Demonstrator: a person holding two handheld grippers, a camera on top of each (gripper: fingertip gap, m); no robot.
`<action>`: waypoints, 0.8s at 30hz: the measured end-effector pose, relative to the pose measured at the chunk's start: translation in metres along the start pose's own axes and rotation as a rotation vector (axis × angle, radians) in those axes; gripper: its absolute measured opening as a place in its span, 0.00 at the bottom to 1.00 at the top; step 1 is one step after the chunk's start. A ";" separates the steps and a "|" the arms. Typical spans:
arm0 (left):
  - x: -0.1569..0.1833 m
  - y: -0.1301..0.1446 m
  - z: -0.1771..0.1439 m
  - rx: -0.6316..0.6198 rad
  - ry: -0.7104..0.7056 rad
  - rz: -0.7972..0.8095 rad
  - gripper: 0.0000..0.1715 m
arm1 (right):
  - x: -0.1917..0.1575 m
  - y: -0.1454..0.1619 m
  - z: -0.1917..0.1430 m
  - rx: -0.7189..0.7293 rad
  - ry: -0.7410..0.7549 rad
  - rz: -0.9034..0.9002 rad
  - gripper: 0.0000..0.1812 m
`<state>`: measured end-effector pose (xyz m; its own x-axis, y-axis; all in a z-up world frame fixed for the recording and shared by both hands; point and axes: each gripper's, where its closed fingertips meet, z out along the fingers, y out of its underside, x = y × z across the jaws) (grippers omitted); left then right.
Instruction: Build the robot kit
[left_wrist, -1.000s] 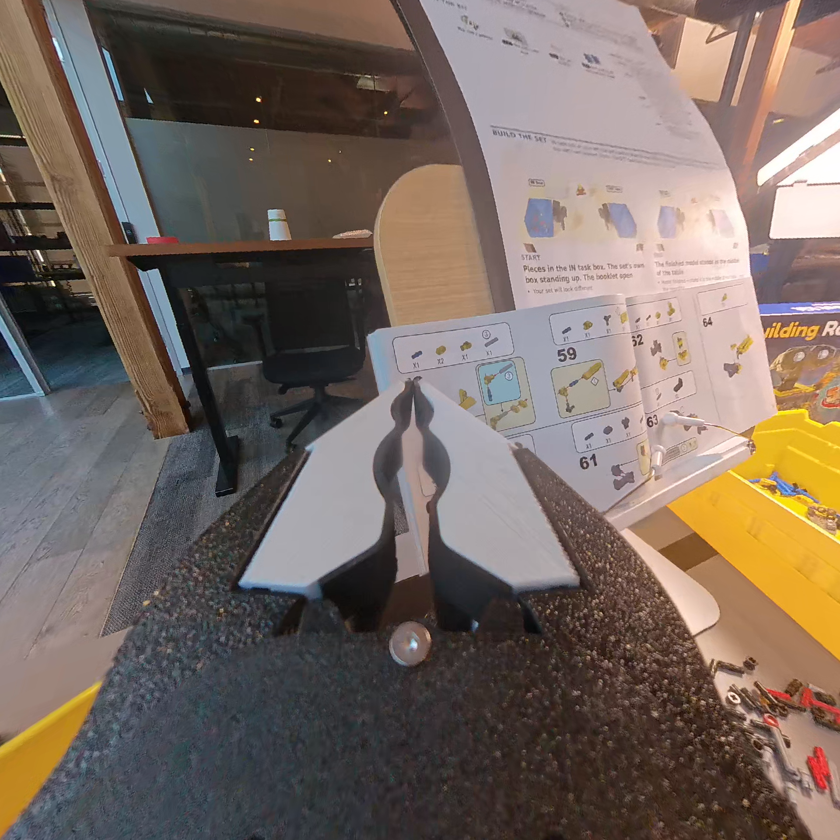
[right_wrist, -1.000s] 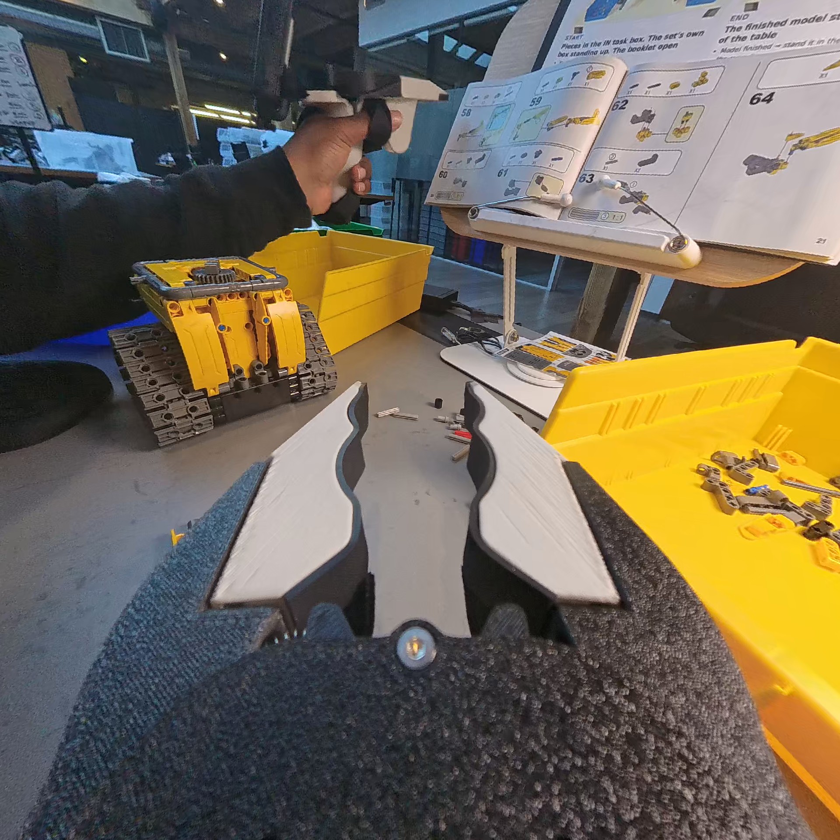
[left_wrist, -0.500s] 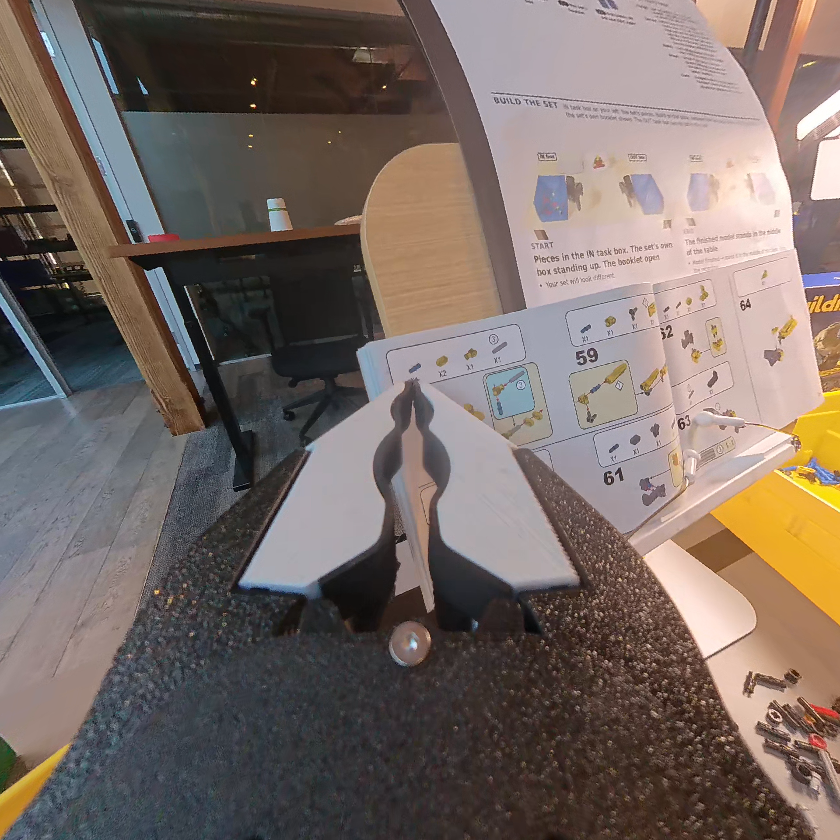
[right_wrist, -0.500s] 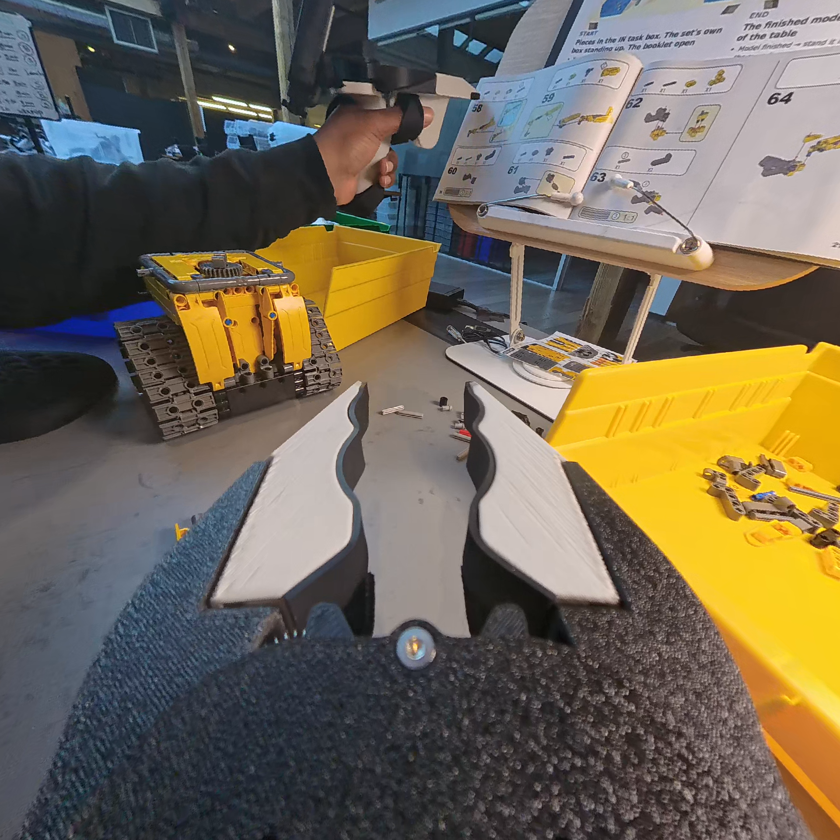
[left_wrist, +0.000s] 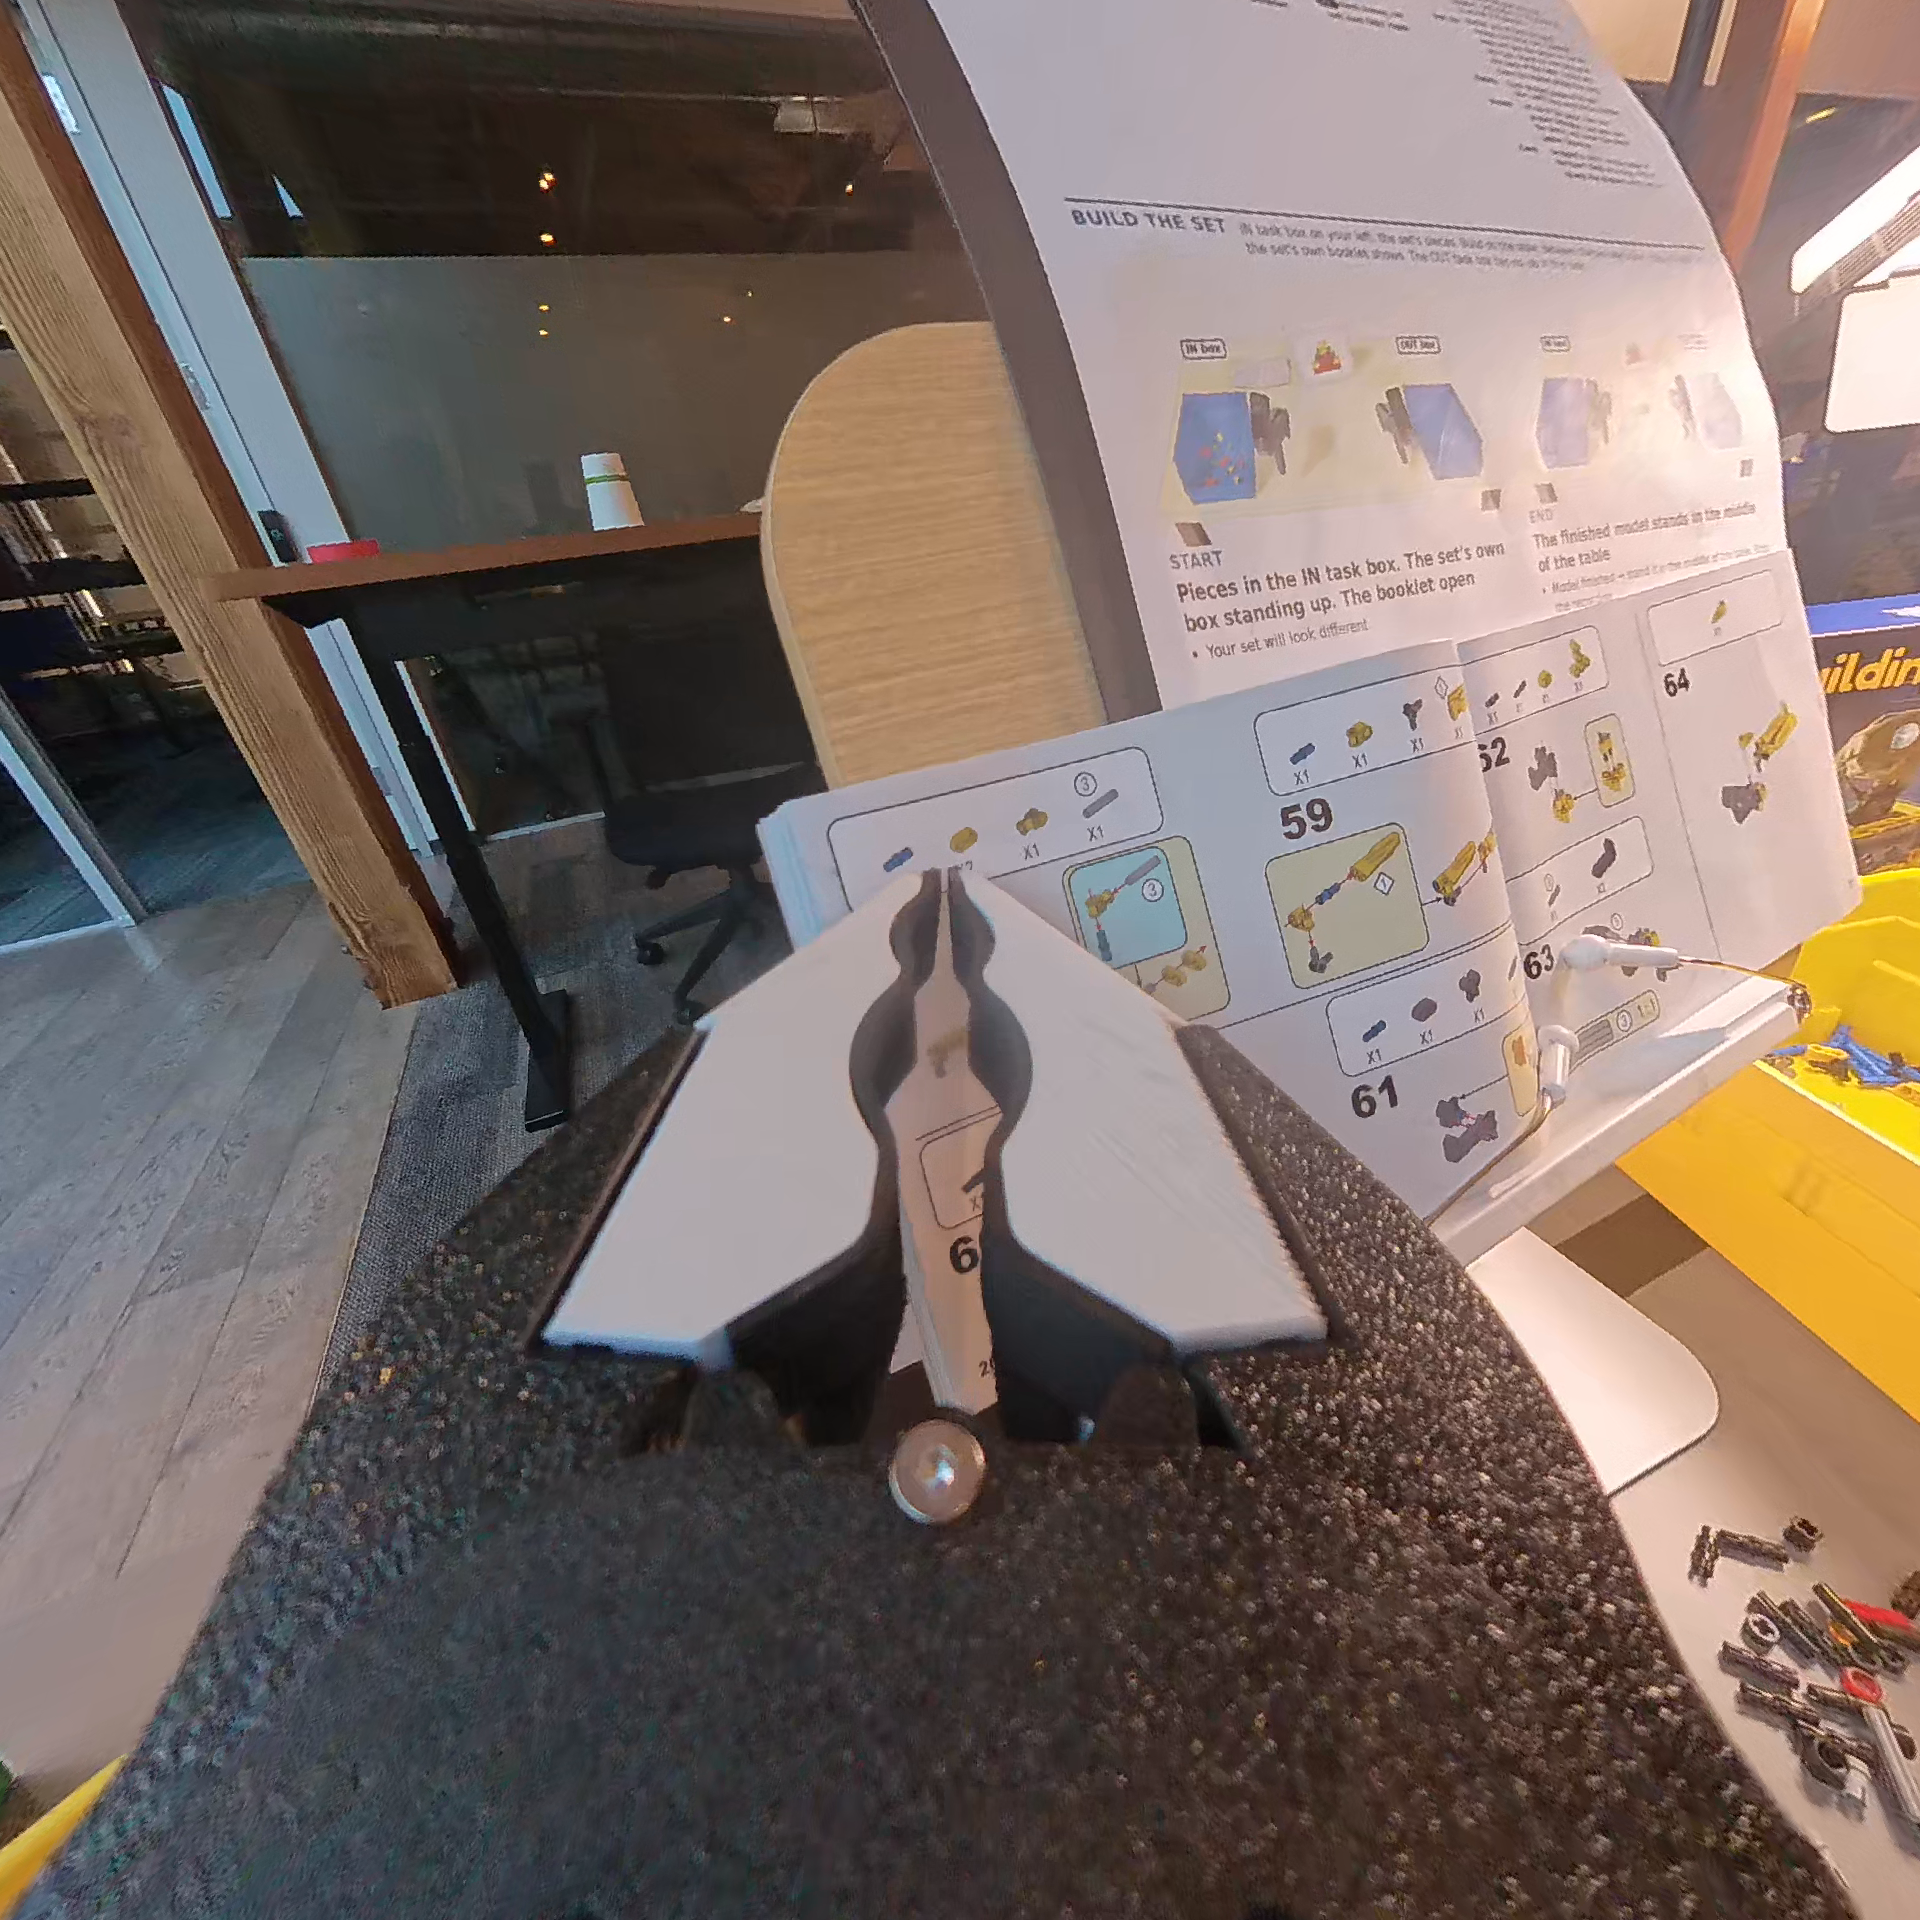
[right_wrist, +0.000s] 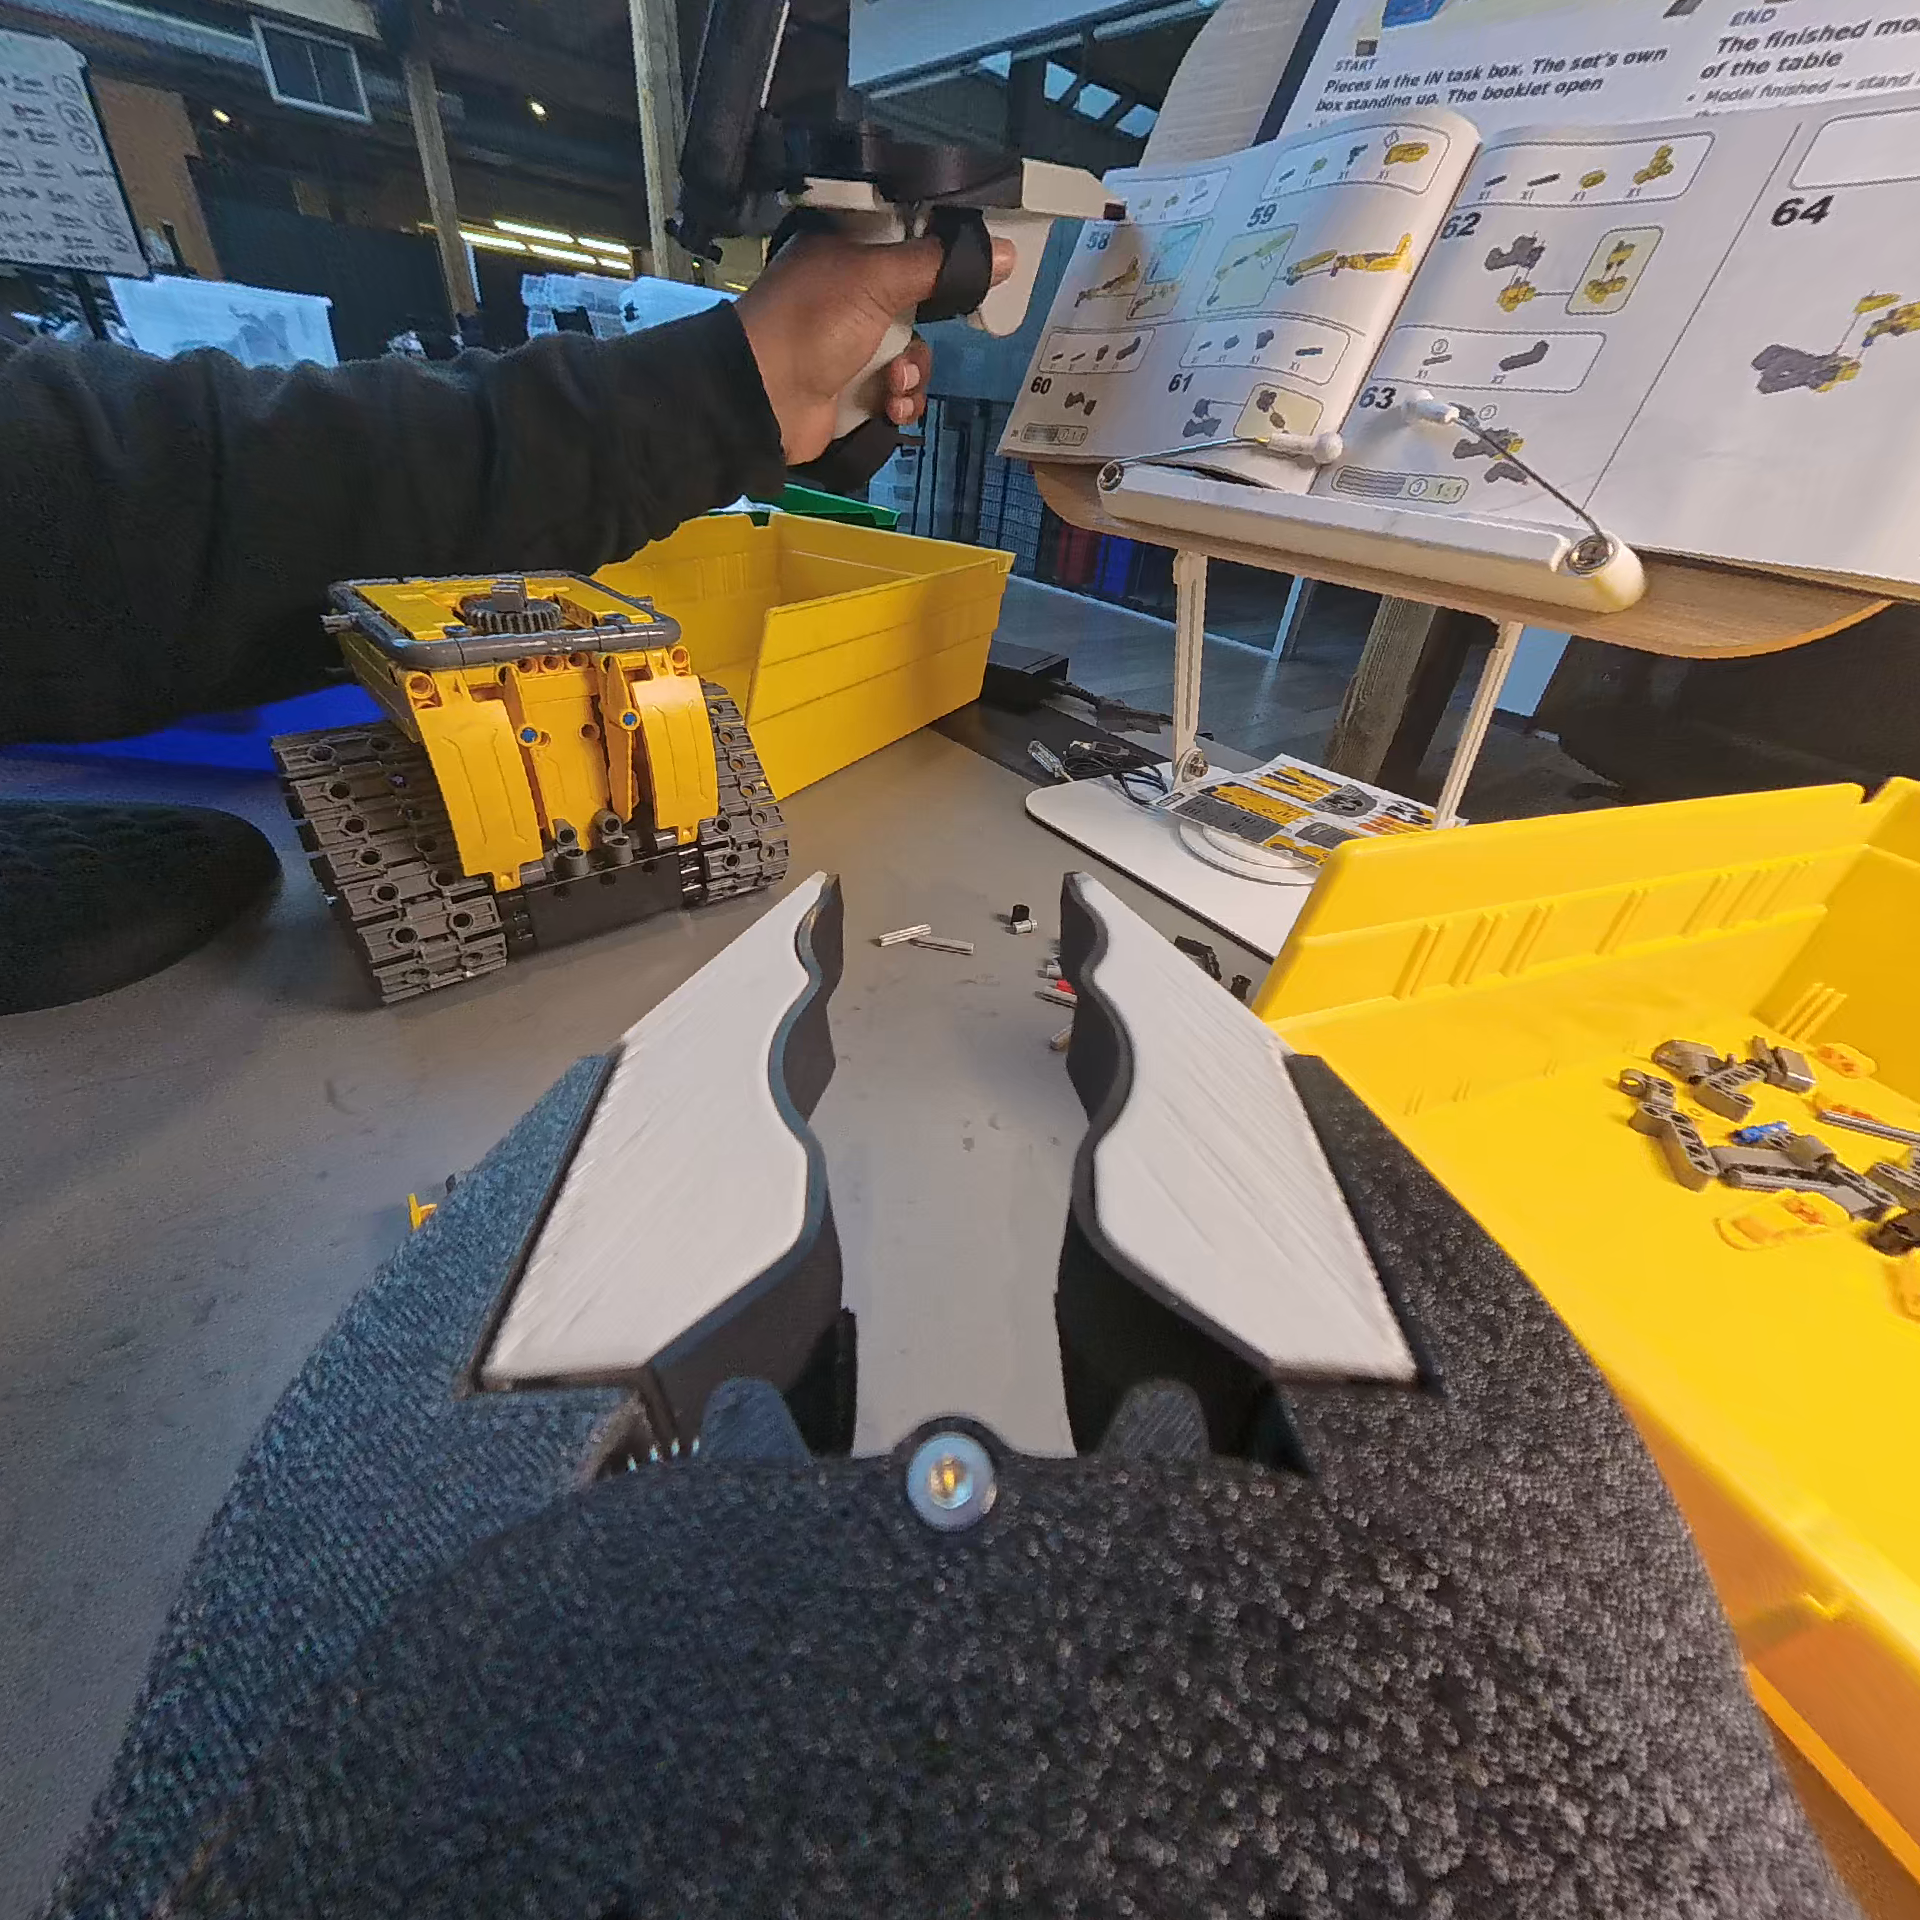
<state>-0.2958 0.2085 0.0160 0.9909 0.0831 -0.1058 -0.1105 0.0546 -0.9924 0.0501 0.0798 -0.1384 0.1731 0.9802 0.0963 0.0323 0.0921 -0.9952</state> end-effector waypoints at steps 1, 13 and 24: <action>0.001 0.000 0.000 -0.001 0.001 0.001 0.00 | 0.000 0.000 0.000 0.000 -0.001 0.000 0.23; 0.010 -0.001 0.004 -0.010 0.014 0.017 0.01 | -0.005 0.002 0.001 -0.012 -0.018 -0.012 0.23; 0.018 0.001 0.007 -0.024 0.024 0.051 0.01 | -0.006 0.002 0.001 -0.016 -0.024 -0.015 0.23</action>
<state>-0.2784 0.2167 0.0139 0.9856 0.0613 -0.1573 -0.1592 0.0266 -0.9869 0.0477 0.0746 -0.1411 0.1489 0.9826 0.1109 0.0503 0.1044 -0.9933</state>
